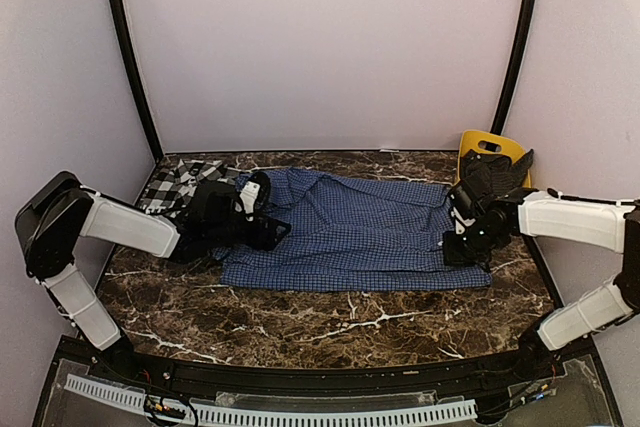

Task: Fold and stack the long sleeve shirts
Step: Smooth out the sleeve of the 1/3-folded shirt.

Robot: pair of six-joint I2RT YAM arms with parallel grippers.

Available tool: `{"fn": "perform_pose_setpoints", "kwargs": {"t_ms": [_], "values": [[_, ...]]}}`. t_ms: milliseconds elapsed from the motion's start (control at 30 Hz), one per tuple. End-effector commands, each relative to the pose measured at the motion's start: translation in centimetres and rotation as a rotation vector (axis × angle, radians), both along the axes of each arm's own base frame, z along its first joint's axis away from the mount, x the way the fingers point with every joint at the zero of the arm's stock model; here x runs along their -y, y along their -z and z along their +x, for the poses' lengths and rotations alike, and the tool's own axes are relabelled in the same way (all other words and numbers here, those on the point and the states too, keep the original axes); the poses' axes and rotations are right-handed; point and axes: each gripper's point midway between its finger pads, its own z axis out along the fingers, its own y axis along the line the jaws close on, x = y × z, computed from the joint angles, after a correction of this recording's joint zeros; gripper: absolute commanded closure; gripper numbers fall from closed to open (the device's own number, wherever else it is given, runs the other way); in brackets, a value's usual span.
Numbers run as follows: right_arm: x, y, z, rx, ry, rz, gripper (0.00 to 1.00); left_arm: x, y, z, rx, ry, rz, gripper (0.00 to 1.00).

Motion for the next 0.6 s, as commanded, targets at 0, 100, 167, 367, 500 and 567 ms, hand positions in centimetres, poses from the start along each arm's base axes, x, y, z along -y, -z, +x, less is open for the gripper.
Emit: {"fn": "perform_pose_setpoints", "kwargs": {"t_ms": [0, 100, 167, 367, 500, 567], "values": [[0.5, -1.8, -0.7, -0.021, 0.018, -0.001, 1.0, -1.2, -0.4, -0.2, 0.033, -0.01, 0.07, 0.25], [0.5, -1.9, -1.3, -0.04, 0.015, 0.008, 1.0, -1.4, 0.0, -0.4, 0.031, -0.002, 0.098, 0.25], [0.5, -1.7, -1.7, -0.054, 0.013, 0.008, 1.0, -1.6, 0.2, -0.4, 0.029, -0.004, 0.108, 0.25], [1.0, -0.6, -2.4, -0.096, 0.012, -0.021, 1.0, -1.7, 1.2, -0.9, 0.001, 0.009, 0.13, 0.25], [2.2, -0.2, -1.8, -0.086, 0.038, -0.098, 0.96, -2.0, 2.7, -1.4, -0.04, 0.016, 0.163, 0.25], [2.1, 0.1, -1.5, -0.083, 0.035, -0.105, 0.94, -1.9, 3.4, -1.8, -0.059, 0.029, 0.182, 0.25]]}}
